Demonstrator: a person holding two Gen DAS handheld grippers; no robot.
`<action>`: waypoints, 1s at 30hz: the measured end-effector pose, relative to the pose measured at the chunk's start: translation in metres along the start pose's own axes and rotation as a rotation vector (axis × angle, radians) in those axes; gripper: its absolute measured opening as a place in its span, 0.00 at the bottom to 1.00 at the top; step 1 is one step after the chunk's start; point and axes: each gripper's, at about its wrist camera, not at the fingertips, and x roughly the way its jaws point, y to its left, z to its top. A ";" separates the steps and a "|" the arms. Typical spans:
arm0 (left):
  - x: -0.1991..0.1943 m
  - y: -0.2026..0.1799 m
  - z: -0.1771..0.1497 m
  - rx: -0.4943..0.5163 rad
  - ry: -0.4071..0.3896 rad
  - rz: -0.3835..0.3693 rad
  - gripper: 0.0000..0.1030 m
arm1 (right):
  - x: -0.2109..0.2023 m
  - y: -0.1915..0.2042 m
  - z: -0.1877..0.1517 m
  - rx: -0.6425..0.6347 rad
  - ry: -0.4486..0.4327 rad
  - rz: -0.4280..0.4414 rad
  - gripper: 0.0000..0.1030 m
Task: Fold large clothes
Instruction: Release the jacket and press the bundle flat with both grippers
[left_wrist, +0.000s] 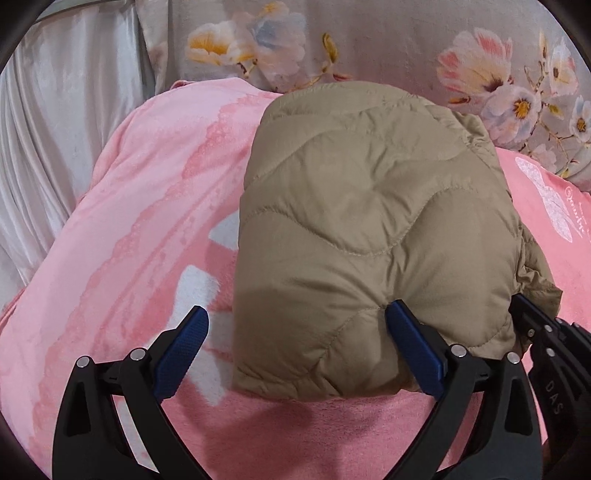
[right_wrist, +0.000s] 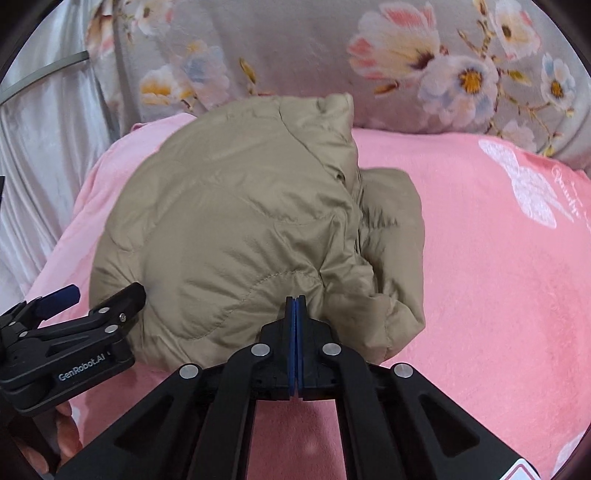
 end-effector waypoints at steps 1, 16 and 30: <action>0.002 -0.002 -0.001 0.004 -0.002 0.004 0.94 | 0.005 0.000 -0.003 0.001 0.002 -0.007 0.00; 0.023 -0.004 -0.018 0.001 -0.038 -0.001 0.96 | 0.026 0.014 -0.021 -0.082 -0.040 -0.113 0.00; 0.025 -0.007 -0.023 0.006 -0.064 0.021 0.96 | 0.027 0.019 -0.021 -0.091 -0.039 -0.124 0.00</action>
